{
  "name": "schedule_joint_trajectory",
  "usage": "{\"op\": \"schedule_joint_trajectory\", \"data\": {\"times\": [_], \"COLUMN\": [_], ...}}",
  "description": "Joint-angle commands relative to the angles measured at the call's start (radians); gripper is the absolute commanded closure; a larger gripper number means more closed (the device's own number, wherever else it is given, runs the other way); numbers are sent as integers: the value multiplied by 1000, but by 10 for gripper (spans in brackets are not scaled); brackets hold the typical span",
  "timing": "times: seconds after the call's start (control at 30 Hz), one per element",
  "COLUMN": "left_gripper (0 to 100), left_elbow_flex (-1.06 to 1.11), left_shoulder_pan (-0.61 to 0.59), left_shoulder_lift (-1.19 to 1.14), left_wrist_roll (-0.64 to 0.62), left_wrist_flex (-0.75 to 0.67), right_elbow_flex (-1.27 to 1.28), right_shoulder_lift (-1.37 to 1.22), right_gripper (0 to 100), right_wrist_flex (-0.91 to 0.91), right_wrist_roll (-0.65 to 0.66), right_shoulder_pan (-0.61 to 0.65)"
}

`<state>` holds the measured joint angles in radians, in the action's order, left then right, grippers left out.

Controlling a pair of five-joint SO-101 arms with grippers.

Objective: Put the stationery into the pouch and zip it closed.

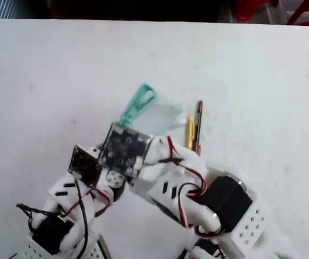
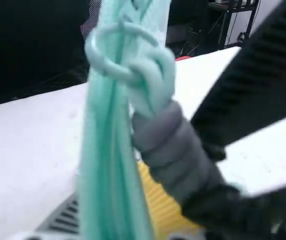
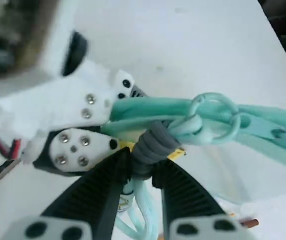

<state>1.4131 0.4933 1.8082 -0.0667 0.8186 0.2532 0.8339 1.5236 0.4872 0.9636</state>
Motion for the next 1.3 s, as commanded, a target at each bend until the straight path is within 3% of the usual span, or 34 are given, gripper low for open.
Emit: {"op": "schedule_joint_trajectory", "data": {"times": [0.0,0.17,0.37,0.63,0.8,1.27], "left_gripper": [979,979,979,979,979,979], "left_elbow_flex": [-15,-15,-15,-14,-15,-17], "left_shoulder_pan": [13,13,12,12,12,12], "left_shoulder_lift": [15,15,15,15,15,15], "left_wrist_roll": [6,6,6,6,6,6], "left_wrist_flex": [-40,-40,-40,-40,-40,-37], "right_elbow_flex": [-28,-25,-25,-23,68,-87], "right_shoulder_lift": [21,15,12,12,10,79], "right_gripper": [980,980,980,980,980,978], "right_wrist_flex": [85,97,191,196,197,185], "right_wrist_roll": [55,68,160,207,267,219], "right_shoulder_pan": [111,120,277,306,414,139]}}
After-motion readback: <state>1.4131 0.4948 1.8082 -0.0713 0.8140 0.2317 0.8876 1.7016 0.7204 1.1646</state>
